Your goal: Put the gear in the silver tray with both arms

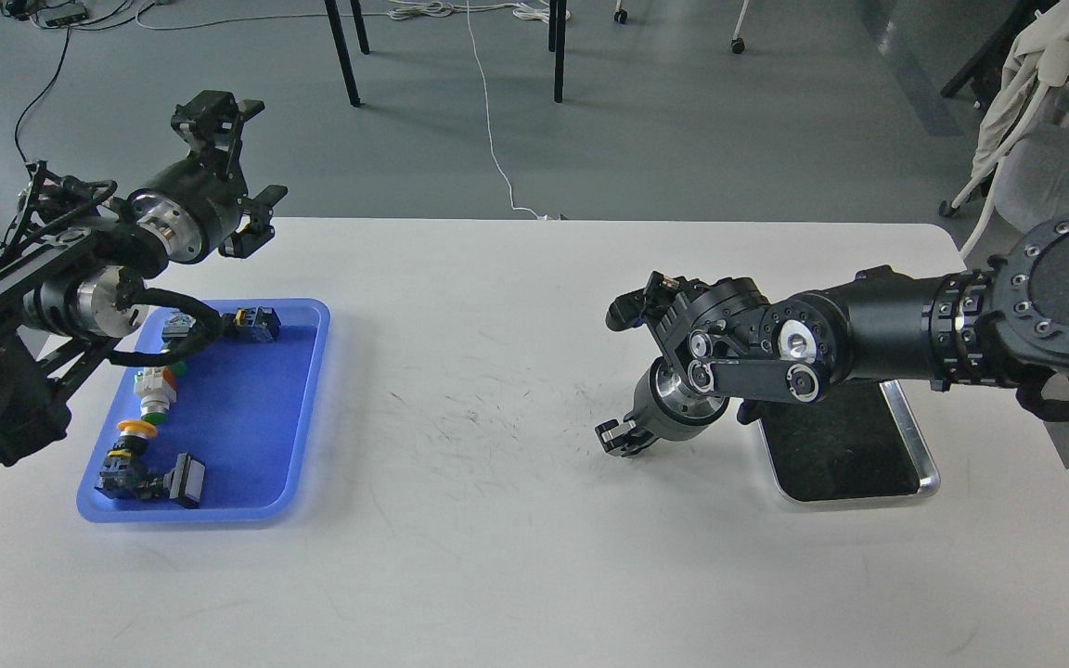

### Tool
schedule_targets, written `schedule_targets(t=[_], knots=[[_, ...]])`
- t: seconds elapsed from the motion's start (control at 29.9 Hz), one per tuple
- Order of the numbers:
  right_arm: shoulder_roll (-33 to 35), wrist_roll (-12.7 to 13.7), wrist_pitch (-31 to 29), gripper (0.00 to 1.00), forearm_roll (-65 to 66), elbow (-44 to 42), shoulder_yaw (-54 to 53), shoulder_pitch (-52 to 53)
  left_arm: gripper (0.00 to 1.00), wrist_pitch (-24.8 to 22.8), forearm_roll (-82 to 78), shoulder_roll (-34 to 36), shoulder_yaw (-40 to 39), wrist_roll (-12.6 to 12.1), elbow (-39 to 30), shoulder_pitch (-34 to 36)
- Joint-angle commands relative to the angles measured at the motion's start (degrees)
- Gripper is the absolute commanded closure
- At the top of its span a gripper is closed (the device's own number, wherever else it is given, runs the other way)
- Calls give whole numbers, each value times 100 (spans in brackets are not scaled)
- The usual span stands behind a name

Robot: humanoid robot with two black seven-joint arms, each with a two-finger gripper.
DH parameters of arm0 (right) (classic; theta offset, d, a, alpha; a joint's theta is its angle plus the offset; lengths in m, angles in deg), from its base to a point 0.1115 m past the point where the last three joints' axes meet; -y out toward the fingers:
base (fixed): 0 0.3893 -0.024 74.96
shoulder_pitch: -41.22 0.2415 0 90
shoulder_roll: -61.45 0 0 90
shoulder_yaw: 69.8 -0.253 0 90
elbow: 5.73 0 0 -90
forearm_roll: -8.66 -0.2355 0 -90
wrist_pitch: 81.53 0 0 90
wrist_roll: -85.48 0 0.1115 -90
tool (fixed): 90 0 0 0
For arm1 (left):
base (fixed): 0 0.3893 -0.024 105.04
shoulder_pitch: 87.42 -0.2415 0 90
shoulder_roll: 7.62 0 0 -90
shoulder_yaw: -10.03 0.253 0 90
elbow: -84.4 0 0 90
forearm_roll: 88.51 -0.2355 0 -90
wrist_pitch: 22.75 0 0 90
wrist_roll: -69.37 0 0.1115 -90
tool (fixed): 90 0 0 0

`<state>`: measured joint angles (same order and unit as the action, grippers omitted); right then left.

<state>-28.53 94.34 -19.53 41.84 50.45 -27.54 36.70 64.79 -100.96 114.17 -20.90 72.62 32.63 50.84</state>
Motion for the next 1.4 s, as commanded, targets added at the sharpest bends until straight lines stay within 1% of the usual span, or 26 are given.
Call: schedule_targets(t=[0.0,0.17,0.3,0.43,0.53,0.67,0.74,1.1,1.17,1.2,1.24,1.34,1.37], knots=[[164,-16,0,98,-49,-2,-103,144,2,-1,-3,-6,0,0,0,-1],[1199,-24,0,98,-75,86,-674,460,2,-1,-3,-24,9,0,9,-1],[2166,-42,0,98,4,174,-736,452,2,43,-3,-68,26,0,9,-1],[2949,-95,0,98,258,252,-736,251,2,114,-12,-85,44,0,17,34],[3319,-112,0,98,574,305,-762,-223,2,122,-12,-94,61,-9,18,43],[3399,-112,0,98,716,288,-1130,-953,2,166,-29,-146,70,-9,18,61],[3390,-112,0,98,724,297,-1280,-1112,2,166,-99,-173,70,-9,18,69],[3223,-112,0,98,795,297,-1298,-1130,2,166,-214,-182,70,-9,26,78],[3223,-112,0,93,795,306,-1298,-1130,2,166,-214,-173,70,-18,26,78],[3223,-112,0,87,795,306,-1298,-1130,2,166,-214,-173,70,-9,26,78],[3223,-112,0,76,795,306,-1298,-1121,2,166,-214,-182,70,-9,26,78],[3223,-112,0,56,786,332,-1298,-1104,2,166,-214,-182,70,-18,61,78],[3232,-112,0,43,786,332,-1307,-1095,2,166,-214,-182,70,-9,61,69]])
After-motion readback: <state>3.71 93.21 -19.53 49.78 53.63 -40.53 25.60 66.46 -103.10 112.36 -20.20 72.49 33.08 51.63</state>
